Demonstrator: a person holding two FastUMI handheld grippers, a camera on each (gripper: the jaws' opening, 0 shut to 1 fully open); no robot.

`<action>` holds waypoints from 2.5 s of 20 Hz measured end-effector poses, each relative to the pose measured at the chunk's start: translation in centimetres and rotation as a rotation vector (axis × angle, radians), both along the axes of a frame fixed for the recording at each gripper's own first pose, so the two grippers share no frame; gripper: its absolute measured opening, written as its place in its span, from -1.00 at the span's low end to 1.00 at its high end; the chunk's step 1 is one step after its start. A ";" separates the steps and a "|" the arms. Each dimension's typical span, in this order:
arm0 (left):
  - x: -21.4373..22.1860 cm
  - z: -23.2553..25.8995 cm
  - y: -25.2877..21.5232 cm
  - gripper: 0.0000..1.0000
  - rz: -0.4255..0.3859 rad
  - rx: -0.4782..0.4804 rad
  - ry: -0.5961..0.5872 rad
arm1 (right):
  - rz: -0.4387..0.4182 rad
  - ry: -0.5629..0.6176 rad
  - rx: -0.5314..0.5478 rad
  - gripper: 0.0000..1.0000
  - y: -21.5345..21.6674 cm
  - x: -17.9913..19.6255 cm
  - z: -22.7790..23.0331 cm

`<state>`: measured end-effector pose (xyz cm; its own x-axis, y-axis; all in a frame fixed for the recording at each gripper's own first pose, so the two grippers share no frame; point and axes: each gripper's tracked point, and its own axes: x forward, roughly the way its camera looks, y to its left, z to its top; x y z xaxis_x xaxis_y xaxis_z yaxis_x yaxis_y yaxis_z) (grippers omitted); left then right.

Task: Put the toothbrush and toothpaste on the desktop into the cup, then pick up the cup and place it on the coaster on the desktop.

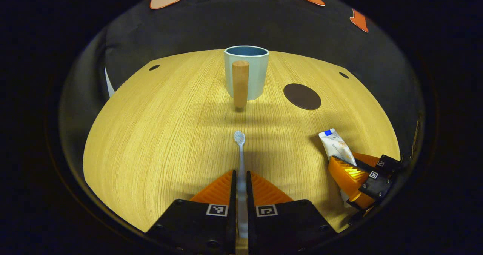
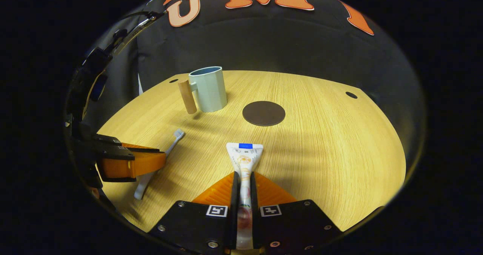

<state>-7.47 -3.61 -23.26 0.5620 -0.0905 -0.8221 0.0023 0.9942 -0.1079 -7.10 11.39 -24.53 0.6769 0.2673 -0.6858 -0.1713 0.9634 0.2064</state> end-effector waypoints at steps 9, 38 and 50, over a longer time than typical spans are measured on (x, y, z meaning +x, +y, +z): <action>0.7 0.2 -0.1 -0.80 0.019 -0.039 -0.066 | 0.043 -0.088 -0.002 -0.77 0.5 0.3 1.5; -0.5 -0.6 2.2 -0.31 0.044 0.010 -0.090 | 0.033 -0.188 0.010 -0.77 -0.6 2.3 3.6; 0.0 -0.9 2.4 -0.75 0.055 -0.001 -0.134 | 0.018 -0.182 0.036 -0.77 -0.8 2.1 3.4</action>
<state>-7.51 -1.24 -24.14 0.6710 -0.0573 -0.7392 -0.0377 0.9931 -0.1112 -5.01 10.55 -21.10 0.7839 0.3022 -0.5424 -0.2258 0.9525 0.2044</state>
